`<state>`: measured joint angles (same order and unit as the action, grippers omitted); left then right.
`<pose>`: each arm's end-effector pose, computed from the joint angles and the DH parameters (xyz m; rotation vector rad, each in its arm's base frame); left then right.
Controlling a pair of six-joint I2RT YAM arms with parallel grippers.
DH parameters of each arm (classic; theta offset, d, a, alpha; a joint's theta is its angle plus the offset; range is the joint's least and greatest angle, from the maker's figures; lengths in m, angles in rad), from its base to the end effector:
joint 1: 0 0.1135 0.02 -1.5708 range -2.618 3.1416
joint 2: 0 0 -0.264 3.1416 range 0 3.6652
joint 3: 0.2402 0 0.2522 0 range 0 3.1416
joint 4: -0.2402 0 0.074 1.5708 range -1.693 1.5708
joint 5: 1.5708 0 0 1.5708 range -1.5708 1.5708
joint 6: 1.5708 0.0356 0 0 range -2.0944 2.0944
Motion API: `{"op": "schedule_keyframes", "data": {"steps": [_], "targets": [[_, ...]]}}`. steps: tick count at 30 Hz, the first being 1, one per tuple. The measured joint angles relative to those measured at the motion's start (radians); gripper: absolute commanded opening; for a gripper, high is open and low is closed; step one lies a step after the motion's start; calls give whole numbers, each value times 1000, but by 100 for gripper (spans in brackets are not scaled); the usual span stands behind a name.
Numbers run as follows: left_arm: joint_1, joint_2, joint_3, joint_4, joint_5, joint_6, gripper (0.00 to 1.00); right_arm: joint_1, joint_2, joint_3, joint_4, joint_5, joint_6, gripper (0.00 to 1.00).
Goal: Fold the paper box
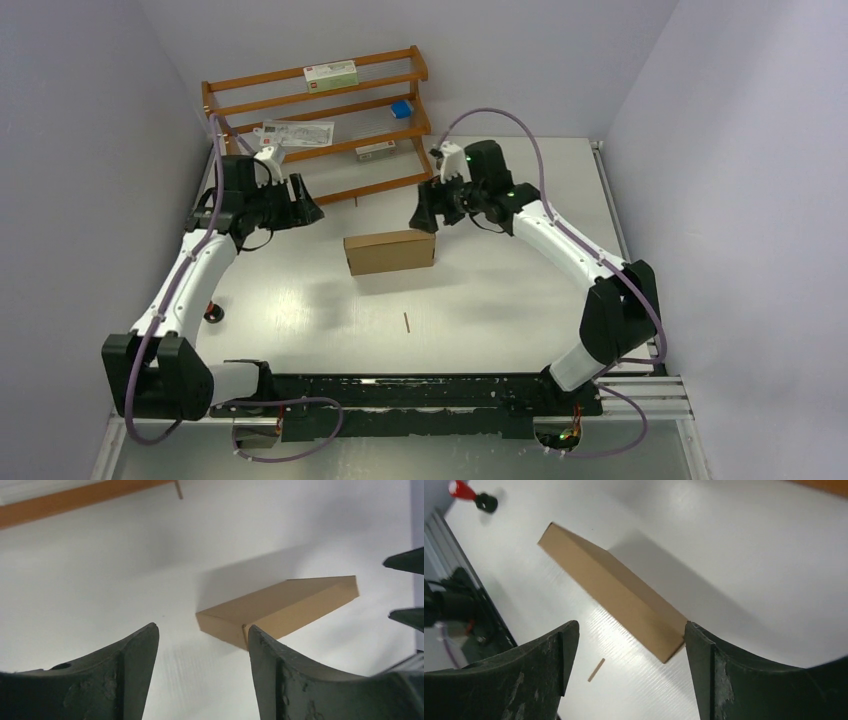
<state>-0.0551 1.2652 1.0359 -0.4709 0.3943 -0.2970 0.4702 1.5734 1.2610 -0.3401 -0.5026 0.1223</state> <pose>0.2733 -0.0288 0.2992 -0.0647 2.2837 -0.6327 0.3094 0.1765 0.2954 -0.6718 2.1704 0.8788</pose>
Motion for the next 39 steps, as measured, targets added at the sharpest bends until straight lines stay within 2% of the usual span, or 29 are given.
{"op": "schedule_keyframes", "data": {"steps": [5, 10, 15, 23, 27, 33, 37, 39], "targets": [[-14, -57, 29, -76, -116, 77, 80, 101, 10, 72, -75, 19, -251, 82], [-113, -121, 29, -121, -255, 122, 89, 149, 10, 72, -143, -10, -539, 83], [-160, -214, -15, -116, -349, 133, 92, 166, 13, 77, -171, -38, -745, 83], [-158, -428, -321, -7, -518, 87, 96, 200, 112, 177, -186, -68, -906, 81], [-158, -468, -379, 42, -556, 89, 96, 226, 209, 243, -233, -89, -949, 78], [-156, -438, -379, 97, -587, 92, 94, 249, 279, 256, -266, -74, -962, 68], [-156, -431, -379, 105, -594, 92, 94, 259, 292, 256, -255, -34, -957, 53], [-156, -431, -379, 108, -594, 93, 94, 264, 297, 256, -254, -14, -953, 42]]}}
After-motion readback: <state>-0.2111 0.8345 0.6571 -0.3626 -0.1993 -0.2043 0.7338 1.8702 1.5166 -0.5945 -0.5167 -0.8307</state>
